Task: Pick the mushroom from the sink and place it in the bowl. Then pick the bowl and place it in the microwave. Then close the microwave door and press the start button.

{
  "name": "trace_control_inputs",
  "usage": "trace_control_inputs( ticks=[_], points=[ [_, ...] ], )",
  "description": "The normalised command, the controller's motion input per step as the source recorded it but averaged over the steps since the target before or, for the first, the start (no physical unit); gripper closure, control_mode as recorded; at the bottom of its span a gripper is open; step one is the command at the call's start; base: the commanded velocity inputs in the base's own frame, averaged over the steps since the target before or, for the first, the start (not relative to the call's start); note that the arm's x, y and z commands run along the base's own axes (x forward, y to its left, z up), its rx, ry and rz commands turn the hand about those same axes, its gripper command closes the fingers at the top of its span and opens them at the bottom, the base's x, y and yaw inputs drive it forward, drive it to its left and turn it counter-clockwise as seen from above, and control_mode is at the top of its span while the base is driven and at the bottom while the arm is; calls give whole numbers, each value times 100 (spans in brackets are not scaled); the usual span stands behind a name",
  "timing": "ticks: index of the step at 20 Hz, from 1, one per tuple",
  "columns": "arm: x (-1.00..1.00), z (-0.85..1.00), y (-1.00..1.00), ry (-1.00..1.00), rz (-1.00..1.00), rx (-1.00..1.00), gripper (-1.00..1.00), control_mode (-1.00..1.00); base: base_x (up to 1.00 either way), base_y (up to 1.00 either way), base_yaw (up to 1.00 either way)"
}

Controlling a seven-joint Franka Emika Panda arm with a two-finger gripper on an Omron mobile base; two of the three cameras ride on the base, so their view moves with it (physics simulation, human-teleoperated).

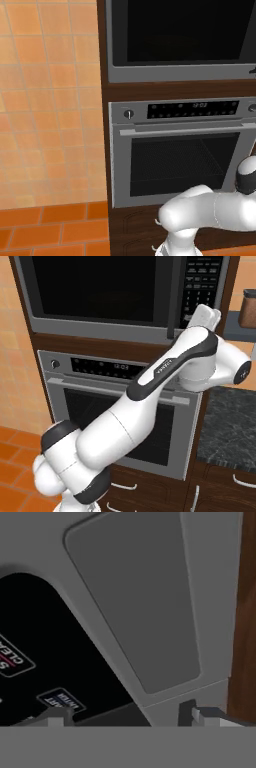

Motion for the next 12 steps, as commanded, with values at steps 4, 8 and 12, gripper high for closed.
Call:
trace_control_inputs(
  ticks=[4,8,12],
  points=[
    [28,-7,-10,0,14,1,-100,-100,0,0,0],
    [11,-11,3,0,3,0,-100,-100,0,0,0],
    [-20,-2,7,0,0,0,-100,-100,0,0,0]
  ],
)
